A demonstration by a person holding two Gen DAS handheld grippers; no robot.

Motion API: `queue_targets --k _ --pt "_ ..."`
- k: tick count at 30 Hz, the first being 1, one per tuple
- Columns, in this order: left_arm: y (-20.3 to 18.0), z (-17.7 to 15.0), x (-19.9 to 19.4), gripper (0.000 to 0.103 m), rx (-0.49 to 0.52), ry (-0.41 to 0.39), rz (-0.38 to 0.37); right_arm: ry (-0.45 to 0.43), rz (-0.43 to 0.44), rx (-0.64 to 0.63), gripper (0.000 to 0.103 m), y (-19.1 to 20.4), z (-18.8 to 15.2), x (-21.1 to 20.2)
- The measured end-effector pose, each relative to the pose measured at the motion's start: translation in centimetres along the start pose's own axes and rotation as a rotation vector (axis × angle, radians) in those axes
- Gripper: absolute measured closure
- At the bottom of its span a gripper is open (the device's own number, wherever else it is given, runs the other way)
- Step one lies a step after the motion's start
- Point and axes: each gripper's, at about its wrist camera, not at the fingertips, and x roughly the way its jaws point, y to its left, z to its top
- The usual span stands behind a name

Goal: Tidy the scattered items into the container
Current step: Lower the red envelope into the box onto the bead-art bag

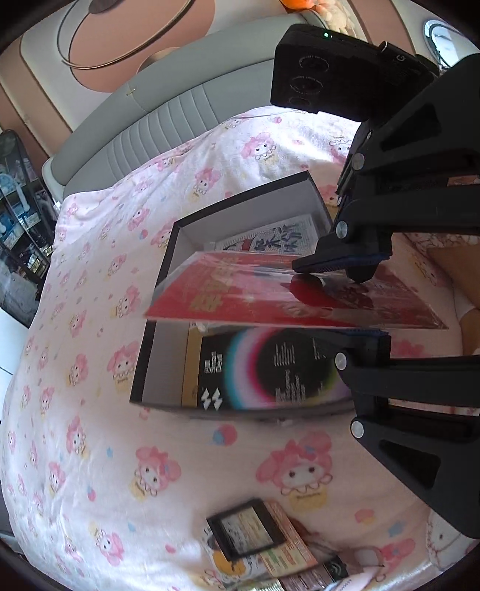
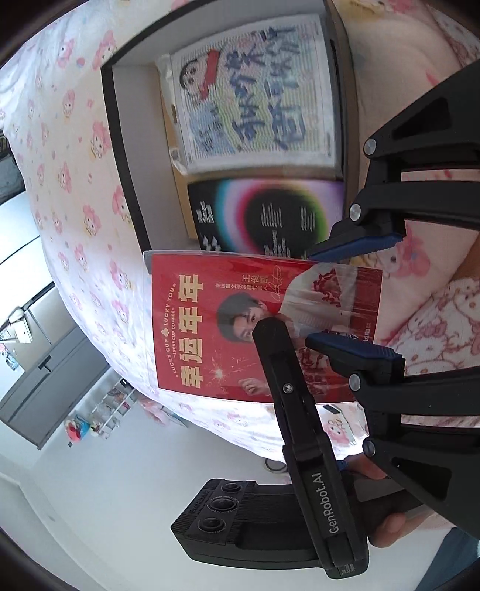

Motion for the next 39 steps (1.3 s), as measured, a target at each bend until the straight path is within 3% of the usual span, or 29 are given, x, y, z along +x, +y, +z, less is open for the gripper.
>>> queue_targets --k 5,9,12,20,25,30,36,39 --pt "-3.7 1.6 6.2 0.08 0.014 0.068 -0.042 0.005 -0.119 0.009 0.067 -5.1 1.9 -2.0" --pt "-5.2 2.5 10.6 0.082 0.009 0.131 -0.075 0.002 -0.118 0.084 0.067 -9.1 2.9 -2.4" --pt "-5.4 2.6 12.5 0.082 0.005 0.166 -0.028 0.016 -0.142 0.101 0.067 -10.6 3.5 -1.6" --pt "-2.9 2.2 12.3 0.082 -0.012 0.172 0.055 0.036 -0.16 0.078 0.067 -11.5 3.6 1.2" --pt "-1.8 2.0 11.4 0.063 -0.01 0.171 0.118 0.034 -0.191 0.074 0.067 -11.8 4.1 1.5" --pt "-1.3 2.0 10.7 0.06 0.014 0.174 0.228 0.025 -0.248 0.004 0.067 -12.0 5.3 0.8" --pt "-0.6 2.0 10.6 0.061 -0.049 0.13 0.2 0.083 -0.204 0.001 0.067 -12.4 4.2 1.8" --pt "-1.2 1.9 11.0 0.061 -0.07 0.102 0.237 0.114 -0.229 -0.051 0.067 -11.6 3.5 2.6"
